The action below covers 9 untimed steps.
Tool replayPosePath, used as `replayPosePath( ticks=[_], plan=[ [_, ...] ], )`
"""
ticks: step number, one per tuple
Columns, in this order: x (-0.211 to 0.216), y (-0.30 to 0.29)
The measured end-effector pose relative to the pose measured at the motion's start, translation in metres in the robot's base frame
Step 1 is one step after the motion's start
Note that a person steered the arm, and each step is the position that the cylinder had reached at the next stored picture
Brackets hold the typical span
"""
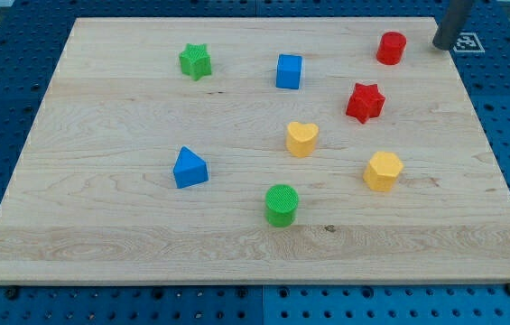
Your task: Push the green circle to the left top of the heart
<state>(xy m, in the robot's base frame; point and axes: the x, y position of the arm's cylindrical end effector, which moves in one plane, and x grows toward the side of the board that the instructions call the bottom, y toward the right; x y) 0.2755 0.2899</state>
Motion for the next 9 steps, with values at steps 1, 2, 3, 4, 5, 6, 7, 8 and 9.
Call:
replayPosePath(
  ticks=[1,2,3,4,5,6,7,8,9],
  plan=[
    [0.043,-0.010],
    [0.055,-0.021],
    [0.055,-0.026],
    [0.055,-0.064],
    [0.055,-0.082],
    [0.055,-0.090],
    [0.056,-0.130],
    [0.056,-0.170],
    [0.056,-0.193]
  ],
)
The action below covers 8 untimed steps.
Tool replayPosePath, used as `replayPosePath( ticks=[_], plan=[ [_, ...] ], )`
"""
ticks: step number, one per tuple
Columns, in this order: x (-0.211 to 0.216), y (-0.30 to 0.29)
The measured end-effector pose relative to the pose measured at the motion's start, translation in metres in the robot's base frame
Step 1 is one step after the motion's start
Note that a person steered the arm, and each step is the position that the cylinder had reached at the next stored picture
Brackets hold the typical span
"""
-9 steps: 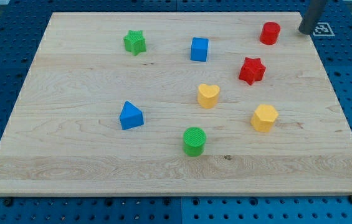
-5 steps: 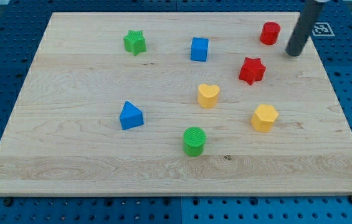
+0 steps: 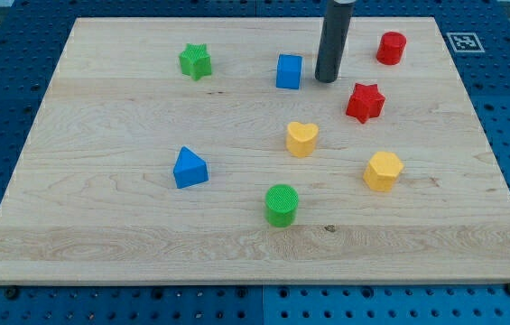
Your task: Push the green circle to the left top of the heart
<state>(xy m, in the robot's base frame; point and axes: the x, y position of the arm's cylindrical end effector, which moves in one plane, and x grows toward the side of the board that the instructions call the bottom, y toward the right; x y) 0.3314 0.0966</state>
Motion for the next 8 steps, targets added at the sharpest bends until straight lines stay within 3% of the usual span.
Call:
replayPosePath(
  ticks=[8],
  plan=[
    [-0.006,-0.094]
  ],
)
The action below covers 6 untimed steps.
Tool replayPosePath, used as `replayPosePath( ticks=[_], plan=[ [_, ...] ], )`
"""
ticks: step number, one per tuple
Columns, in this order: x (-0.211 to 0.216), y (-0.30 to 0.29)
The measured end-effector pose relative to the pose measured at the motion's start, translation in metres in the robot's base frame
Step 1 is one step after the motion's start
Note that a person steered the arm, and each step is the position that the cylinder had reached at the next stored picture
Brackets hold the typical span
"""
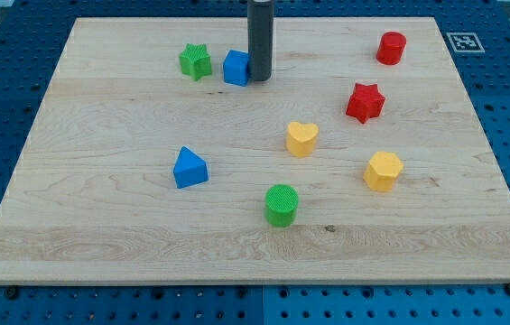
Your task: Push the green circle to the left top of the heart
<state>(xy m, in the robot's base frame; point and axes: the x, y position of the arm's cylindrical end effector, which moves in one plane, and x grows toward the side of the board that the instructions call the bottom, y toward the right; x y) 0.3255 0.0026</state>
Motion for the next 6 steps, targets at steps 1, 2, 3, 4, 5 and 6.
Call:
replayPosePath(
  ticks=[1,2,3,4,5,6],
  plan=[
    [0.005,0.000],
    [0.032,0.000],
    [0.064,-0.015],
    [0.104,-0.022],
    [0.149,-0.019],
    [0.190,0.015]
  ],
)
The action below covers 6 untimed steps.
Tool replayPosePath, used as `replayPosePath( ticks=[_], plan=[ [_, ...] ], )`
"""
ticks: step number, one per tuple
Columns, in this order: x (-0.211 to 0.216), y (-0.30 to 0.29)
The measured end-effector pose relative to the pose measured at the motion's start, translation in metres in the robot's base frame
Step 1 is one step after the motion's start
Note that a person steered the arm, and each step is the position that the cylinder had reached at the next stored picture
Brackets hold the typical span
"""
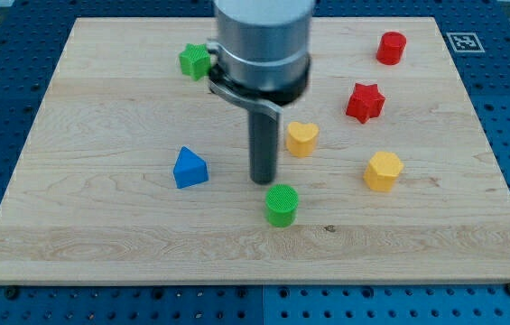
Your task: Push the green circle to the left top of the heart
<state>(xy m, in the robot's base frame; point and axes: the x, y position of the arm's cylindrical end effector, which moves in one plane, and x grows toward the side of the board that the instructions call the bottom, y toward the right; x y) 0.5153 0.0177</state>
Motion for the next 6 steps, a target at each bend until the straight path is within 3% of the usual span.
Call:
replayPosePath(
  ticks=[2,4,6],
  plan=[
    [0.027,0.055],
    [0.067,0.029],
    [0.069,0.004]
  ],
)
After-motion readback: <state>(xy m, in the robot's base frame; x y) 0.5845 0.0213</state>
